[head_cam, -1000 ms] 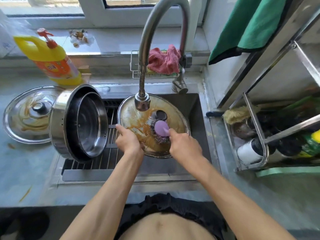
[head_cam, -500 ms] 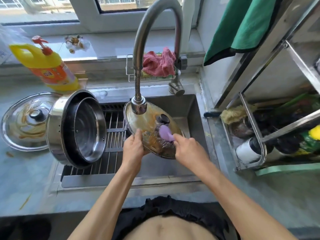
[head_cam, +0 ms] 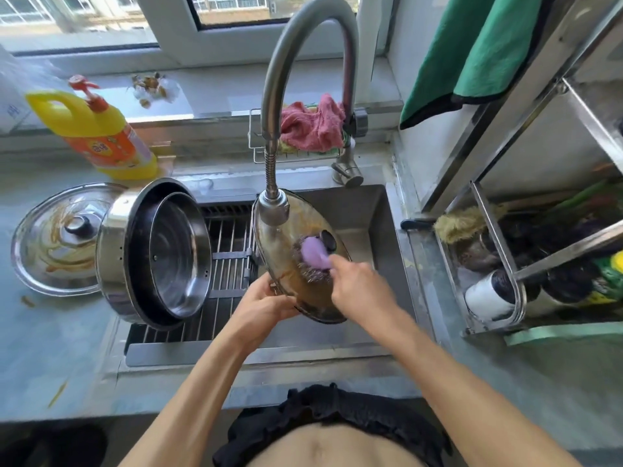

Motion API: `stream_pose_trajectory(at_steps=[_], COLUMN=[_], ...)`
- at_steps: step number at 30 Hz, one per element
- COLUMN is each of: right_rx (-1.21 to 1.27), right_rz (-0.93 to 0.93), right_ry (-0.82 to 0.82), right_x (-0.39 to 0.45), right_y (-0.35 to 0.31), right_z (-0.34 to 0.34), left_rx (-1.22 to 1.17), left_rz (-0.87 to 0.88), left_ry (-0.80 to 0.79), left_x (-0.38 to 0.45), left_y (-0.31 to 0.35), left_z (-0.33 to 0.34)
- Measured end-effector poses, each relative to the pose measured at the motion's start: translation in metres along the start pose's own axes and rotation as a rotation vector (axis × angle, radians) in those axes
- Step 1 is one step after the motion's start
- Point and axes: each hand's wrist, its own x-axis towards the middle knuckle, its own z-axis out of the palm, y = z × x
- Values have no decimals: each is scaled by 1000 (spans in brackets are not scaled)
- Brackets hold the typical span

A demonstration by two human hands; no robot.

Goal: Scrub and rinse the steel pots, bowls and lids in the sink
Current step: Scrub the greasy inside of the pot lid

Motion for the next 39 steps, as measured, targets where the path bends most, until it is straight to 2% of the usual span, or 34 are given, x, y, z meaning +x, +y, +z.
stream_pose_trajectory(at_steps=[2, 3, 6, 7, 10, 11, 14, 15, 17, 18, 20, 21, 22, 25, 26, 28, 29, 30, 33, 34, 35, 36, 37, 38, 39], right_rx=[-20, -26, 3, -29, -76, -99, -114, -169, -237, -298, -267, -248, -256, -339, -343, -281, -277, -296, -310, -296, -256, -241, -249, -259, -257], right_rz=[-173, -184, 47, 54, -210, -235, -52, -99, -342, -406, -291, -174, -141, -395, -406, -175, -60, -82, -321, -292, -178, -39, 4, -75, -196], right_ry=[-77, -76, 69, 70, -61, -66, 57, 61, -27, -34, 78, 113, 123, -15, -12, 90, 88, 86, -32, 19, 87, 101, 101, 120, 62], right_x=[-18, -20, 6, 9, -15, -14, 11, 14, 3, 6, 31, 38, 43, 24, 25, 41, 45, 44, 18, 26, 37, 45, 48, 42, 31], right_y=[-24, -27, -2, 2, -17, -15, 11, 11, -6, -12, -2, 2, 2, -15, -14, 1, 2, 0, -16, -8, 5, 11, 12, 8, -2], right_z=[12, 12, -3, -3, 7, 6, -12, -13, -7, -11, -28, -37, -39, -21, -22, -34, -39, -36, -16, -22, -28, -37, -38, -30, -20], left_rx=[58, 82, 178, 209, 277, 290, 331, 346, 383, 396, 419, 430, 432, 425, 425, 457, 471, 477, 509, 525, 539, 541, 533, 526, 524], left_rz=[-8, -5, -11, -12, -9, -7, -20, -21, -28, -26, -42, -49, -57, -68, -72, -85, -89, -93, -78, -77, -78, -81, -83, -85, -88], left_ry=[92, 111, 106, 107, 128, 137, 144, 141, 125, 112, 77, 73, 85, 115, 121, 126, 128, 126, 104, 92, 79, 70, 66, 66, 66], left_x=[0, 1, 0, 0, 5, 8, 19, 22, 23, 25, 29, 32, 36, 42, 44, 47, 49, 50, 52, 53, 52, 51, 49, 49, 49], left_y=[2, 2, 4, 5, 11, 13, 18, 18, 19, 20, 25, 26, 26, 22, 23, 26, 26, 27, 26, 27, 27, 27, 27, 26, 26], left_z=[1, 0, 3, 5, 3, 0, -4, -3, -6, -8, -10, -11, -14, -23, -25, -25, -24, -23, -24, -23, -23, -22, -20, -21, -22])
